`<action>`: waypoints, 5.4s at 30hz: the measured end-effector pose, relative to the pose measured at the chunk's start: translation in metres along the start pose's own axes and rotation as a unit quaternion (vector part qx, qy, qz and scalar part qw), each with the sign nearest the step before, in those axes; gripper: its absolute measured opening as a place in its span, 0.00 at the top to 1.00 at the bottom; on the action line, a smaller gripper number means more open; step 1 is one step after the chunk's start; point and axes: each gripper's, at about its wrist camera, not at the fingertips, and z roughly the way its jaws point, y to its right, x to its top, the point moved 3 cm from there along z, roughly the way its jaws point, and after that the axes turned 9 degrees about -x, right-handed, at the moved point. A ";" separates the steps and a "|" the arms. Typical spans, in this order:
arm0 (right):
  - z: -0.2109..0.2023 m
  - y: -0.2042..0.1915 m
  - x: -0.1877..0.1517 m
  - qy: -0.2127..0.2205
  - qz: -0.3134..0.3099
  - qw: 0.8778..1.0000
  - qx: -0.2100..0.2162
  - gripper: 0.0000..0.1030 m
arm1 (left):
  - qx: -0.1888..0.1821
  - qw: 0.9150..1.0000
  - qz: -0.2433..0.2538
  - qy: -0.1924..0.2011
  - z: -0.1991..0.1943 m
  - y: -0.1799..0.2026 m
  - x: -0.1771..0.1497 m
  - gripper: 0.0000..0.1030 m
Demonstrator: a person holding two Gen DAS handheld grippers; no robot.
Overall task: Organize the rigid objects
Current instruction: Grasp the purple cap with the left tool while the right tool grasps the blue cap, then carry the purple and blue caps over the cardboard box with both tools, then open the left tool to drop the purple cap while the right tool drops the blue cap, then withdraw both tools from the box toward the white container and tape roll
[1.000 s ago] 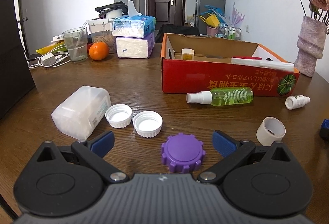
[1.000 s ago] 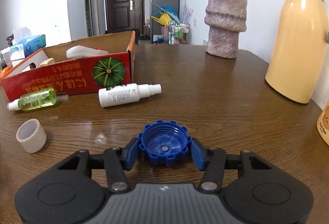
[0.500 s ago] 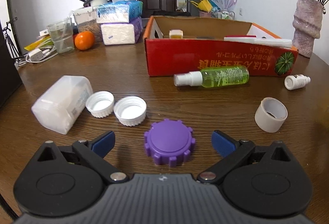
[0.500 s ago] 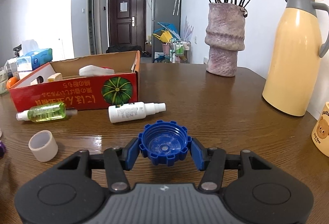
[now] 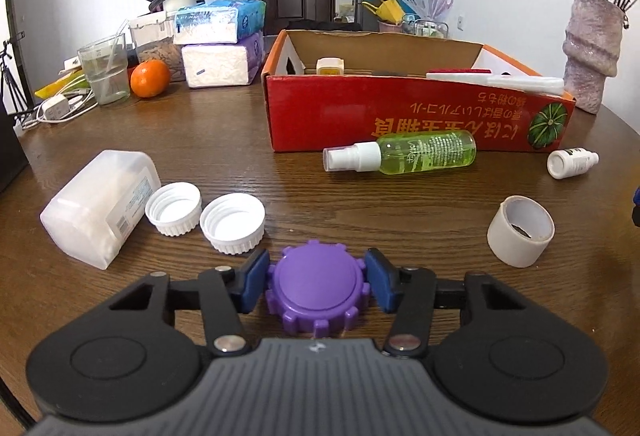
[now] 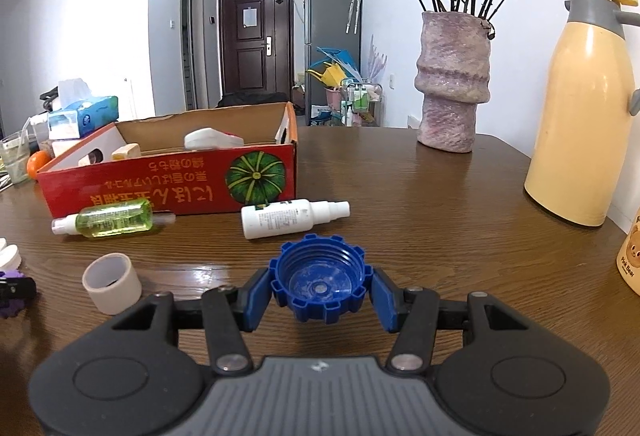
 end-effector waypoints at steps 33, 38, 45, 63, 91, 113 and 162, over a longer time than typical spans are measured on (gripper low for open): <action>-0.045 -0.045 0.012 0.054 0.011 0.998 0.043 0.49 | -0.025 0.995 -0.012 0.092 -0.053 0.018 0.025 0.48; -0.048 -0.053 0.026 0.066 0.010 0.997 0.048 0.49 | -0.029 0.994 -0.013 0.106 -0.058 0.020 0.040 0.48; -0.045 -0.060 0.041 0.071 0.010 0.996 0.052 0.49 | -0.034 0.991 -0.010 0.131 -0.063 0.025 0.066 0.48; -0.012 -0.083 0.082 0.089 0.017 0.994 0.060 0.49 | -0.043 0.988 -0.030 0.147 -0.032 0.029 0.113 0.48; 0.068 -0.109 0.130 0.089 0.013 0.994 0.067 0.49 | -0.028 0.989 -0.032 0.140 0.042 0.017 0.163 0.48; 0.125 -0.136 0.150 0.073 -0.024 0.994 0.071 0.49 | -0.010 0.993 -0.019 0.119 0.095 0.010 0.187 0.48; 0.123 -0.132 0.153 0.045 -0.033 0.997 0.046 0.00 | 0.033 0.996 -0.024 0.082 0.103 0.000 0.189 0.00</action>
